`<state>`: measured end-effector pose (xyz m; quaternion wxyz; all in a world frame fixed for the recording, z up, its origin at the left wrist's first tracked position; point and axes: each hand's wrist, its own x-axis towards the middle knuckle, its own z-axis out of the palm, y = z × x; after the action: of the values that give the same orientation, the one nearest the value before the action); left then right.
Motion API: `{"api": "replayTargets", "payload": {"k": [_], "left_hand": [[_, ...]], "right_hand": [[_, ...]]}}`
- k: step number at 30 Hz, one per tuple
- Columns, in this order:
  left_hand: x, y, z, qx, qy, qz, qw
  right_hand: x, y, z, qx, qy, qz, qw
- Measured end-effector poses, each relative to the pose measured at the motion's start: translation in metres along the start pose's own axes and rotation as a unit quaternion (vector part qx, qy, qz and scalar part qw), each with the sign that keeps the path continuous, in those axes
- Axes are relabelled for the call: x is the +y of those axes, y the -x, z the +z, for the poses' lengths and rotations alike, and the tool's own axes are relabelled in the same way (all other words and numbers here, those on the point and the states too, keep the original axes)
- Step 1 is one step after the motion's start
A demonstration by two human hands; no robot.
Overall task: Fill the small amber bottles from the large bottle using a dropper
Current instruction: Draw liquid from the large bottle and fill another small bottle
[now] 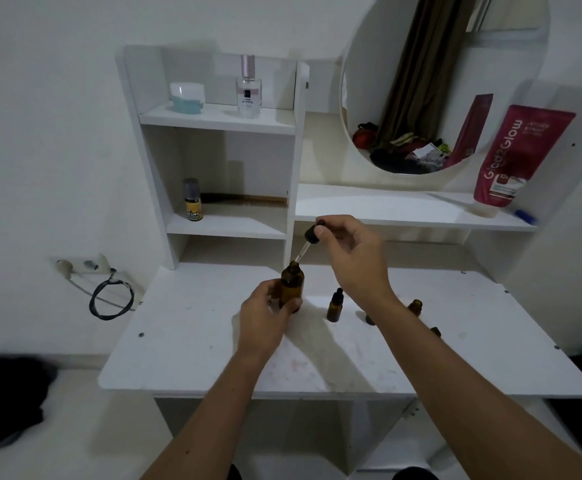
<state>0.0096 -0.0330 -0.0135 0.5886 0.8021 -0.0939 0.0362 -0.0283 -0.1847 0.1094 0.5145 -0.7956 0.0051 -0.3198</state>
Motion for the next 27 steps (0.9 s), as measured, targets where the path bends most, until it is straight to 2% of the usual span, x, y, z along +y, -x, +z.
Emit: {"api": "replayTargets", "payload": {"k": [10,20,27], "left_hand": [[-0.002,-0.002,0.002,0.005,-0.015,0.000,1.000],[0.000,-0.002,0.004,0.001,-0.017,-0.011,1.000],[-0.004,-0.002,0.004,0.001,-0.024,-0.010,1.000]], "right_hand": [[0.018,-0.003,0.024,-0.084,0.092,0.047,0.991],[0.022,0.001,0.030,-0.067,0.142,0.044,0.987],[-0.003,-0.005,0.013,-0.029,0.068,0.014,0.997]]}}
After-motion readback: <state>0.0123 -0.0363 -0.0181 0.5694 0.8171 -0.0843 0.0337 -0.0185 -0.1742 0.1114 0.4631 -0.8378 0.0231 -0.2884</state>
